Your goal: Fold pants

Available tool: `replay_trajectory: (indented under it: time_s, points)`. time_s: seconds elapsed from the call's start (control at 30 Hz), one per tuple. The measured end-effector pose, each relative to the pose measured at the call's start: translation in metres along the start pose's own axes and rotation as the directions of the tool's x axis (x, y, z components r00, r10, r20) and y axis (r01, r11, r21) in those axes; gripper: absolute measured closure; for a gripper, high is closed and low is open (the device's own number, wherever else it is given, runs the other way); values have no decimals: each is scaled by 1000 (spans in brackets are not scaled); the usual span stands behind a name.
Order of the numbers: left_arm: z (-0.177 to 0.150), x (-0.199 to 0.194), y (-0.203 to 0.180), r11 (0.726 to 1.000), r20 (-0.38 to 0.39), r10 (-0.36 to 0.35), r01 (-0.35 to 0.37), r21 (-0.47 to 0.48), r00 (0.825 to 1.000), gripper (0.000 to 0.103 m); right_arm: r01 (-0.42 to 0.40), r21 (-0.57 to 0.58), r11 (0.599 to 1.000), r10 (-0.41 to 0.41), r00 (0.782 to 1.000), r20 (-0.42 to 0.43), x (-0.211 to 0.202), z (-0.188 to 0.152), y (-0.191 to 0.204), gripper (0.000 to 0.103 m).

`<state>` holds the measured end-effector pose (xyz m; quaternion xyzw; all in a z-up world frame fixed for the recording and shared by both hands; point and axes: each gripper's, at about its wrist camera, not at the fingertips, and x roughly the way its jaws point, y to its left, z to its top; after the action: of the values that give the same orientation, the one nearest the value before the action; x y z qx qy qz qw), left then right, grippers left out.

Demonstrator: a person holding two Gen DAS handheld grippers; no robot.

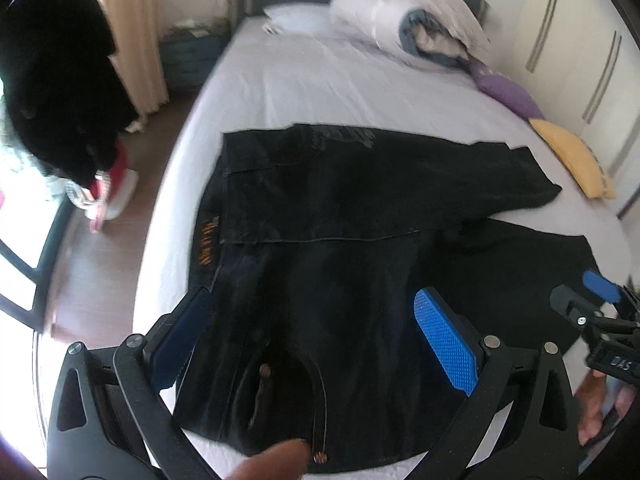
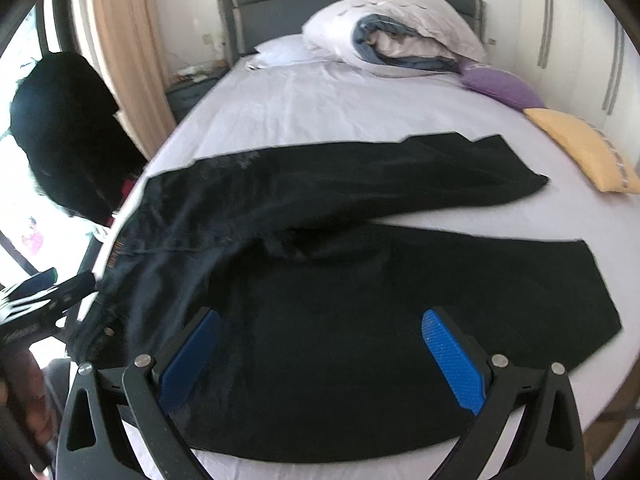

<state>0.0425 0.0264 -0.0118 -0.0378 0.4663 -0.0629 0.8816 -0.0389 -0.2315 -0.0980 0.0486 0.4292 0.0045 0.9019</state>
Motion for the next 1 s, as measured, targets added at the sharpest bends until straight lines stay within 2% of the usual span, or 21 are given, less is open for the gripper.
replay_trajectory:
  time_s: [0.03,0.13,0.2,0.3,0.37,0.47,0.53,0.6,0.63,0.67,0.73,0.83,0.93,1.0]
  points:
    - [10,12,3,999,-45,-46,46,7,998,0,-19,-3,1000,19,1000,4,-2,4,0,0]
    - [34,37,9,990,-92,-139,142,27,986,0,-87,-16,996,87,996,28,-4,24,-1,0]
    - [47,51,11,991,-122,-113,120,50,986,0,-115,-20,993,115,992,43,-2,36,-10,0]
    - [84,71,16,991,-96,-92,100,88,991,0,-138,-57,989,140,990,33,8,58,-18,2]
    - [115,87,24,992,-72,-68,75,97,995,0,-159,-114,981,161,987,8,18,74,-20,9]
    - [161,123,35,986,-75,-70,81,147,995,0,-193,-211,958,193,981,-20,35,101,-25,11]
    - [187,149,32,969,-97,-51,73,234,994,0,-208,-260,943,207,978,-30,48,116,-30,11]
    - [207,179,26,936,-134,-50,93,339,990,0,-218,-315,924,214,976,-49,63,129,-32,11]
    - [215,191,24,922,-159,-50,107,373,986,4,-228,-326,917,221,973,-60,70,134,-36,11]
    - [217,202,21,908,-187,-48,121,401,981,15,-243,-337,910,232,970,-71,78,140,-39,13]
    - [222,227,15,879,-252,-27,143,455,967,28,-260,-353,899,242,966,-96,96,149,-45,18]
    - [225,256,11,842,-295,-14,170,511,955,31,-273,-379,884,247,962,-117,116,156,-45,20]
    - [227,279,16,840,-363,-21,213,499,932,31,-312,-398,863,276,950,-147,133,159,-41,27]
    - [228,289,20,843,-397,-38,243,480,917,36,-324,-414,851,277,945,-171,144,159,-36,29]
